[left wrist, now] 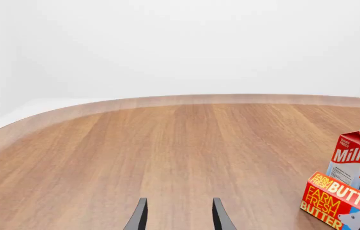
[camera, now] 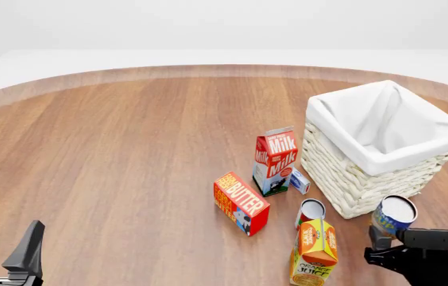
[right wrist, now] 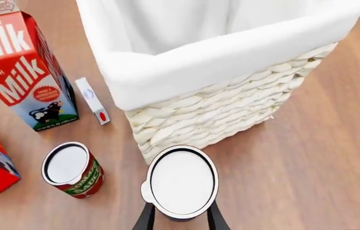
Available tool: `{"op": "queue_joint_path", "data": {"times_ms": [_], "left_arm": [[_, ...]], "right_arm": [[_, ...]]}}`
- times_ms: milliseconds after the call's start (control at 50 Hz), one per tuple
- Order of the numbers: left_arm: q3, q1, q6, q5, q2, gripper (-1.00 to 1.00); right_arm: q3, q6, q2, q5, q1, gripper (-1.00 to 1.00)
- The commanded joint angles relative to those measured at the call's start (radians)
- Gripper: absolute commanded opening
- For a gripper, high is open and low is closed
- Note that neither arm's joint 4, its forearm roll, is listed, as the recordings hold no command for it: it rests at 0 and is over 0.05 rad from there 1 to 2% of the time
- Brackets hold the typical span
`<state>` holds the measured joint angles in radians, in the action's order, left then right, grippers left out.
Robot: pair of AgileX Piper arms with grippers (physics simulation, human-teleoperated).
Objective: Pick up the alphabet soup, and put it in the basket.
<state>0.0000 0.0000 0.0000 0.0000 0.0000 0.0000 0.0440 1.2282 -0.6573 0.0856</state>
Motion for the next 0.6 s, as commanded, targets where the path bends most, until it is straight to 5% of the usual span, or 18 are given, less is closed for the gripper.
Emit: {"op": "queue_joint_path", "data": {"times_ms": [20,200,600], "left_arm": [[0.0,0.0,0.0,0.0,0.0,1.0],[0.0,0.0,0.0,0.0,0.0,1.0],[0.0,0.0,0.0,0.0,0.0,1.0]], "right_arm": [[0.0,-0.003,-0.156,0.131,-0.005,-1.0],[-0.001,0.011,-0.365,0.306,-0.007,-1.0],[-0.091,0.051,-0.538,0.538,-0.033,-1.0]]}}
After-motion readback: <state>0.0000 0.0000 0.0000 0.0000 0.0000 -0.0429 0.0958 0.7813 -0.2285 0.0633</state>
